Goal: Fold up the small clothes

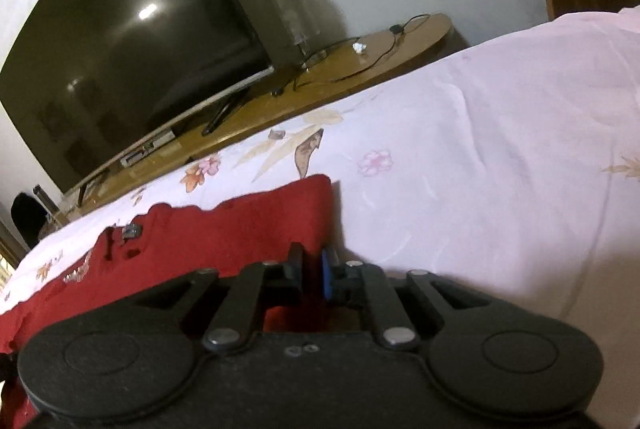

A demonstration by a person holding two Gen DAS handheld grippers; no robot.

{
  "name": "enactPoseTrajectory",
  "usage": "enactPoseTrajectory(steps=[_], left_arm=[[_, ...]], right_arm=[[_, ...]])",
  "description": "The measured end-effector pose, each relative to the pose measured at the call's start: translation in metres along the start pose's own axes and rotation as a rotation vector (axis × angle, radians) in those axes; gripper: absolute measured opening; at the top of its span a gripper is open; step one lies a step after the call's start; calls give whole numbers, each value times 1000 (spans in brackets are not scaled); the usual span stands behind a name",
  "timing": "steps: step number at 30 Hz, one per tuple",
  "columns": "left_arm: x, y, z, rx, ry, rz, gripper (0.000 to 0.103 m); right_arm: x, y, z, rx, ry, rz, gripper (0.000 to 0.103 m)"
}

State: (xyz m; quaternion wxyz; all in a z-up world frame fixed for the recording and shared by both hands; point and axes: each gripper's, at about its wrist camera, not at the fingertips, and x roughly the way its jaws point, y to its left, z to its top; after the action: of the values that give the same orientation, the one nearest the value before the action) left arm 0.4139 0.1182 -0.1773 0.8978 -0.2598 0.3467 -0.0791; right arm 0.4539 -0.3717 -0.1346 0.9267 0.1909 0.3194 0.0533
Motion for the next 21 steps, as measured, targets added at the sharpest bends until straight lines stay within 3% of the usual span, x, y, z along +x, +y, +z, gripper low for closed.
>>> enactPoseTrajectory(steps=[1,2,4,5,7,11,15,18,21], left_arm=[[-5,1,2,-12,-2,14,6],[-13,1,4,-12,-30,57,12],[-38,-5,8,27,-160,130,45],[-46,-11,10,51,-220,137,68],[-44,-27,20,90,-251,98,70],[-4,-67,29,185,-195,12,70],[38,-84,24,227,-134,38,70],[60,-86,14,295,-60,146,70],[59,-83,7,365,-66,190,70]], right_arm=[[-2,0,1,2,-4,2,25],[-8,1,2,-2,-27,-8,30],[-20,3,7,-30,-84,-16,34],[-24,5,11,-48,-99,-9,34],[-23,10,19,-93,-112,3,34],[1,31,26,-161,-90,23,31],[22,53,22,-237,-45,24,29],[32,59,18,-283,-9,26,29],[38,57,16,-342,14,-8,28]])
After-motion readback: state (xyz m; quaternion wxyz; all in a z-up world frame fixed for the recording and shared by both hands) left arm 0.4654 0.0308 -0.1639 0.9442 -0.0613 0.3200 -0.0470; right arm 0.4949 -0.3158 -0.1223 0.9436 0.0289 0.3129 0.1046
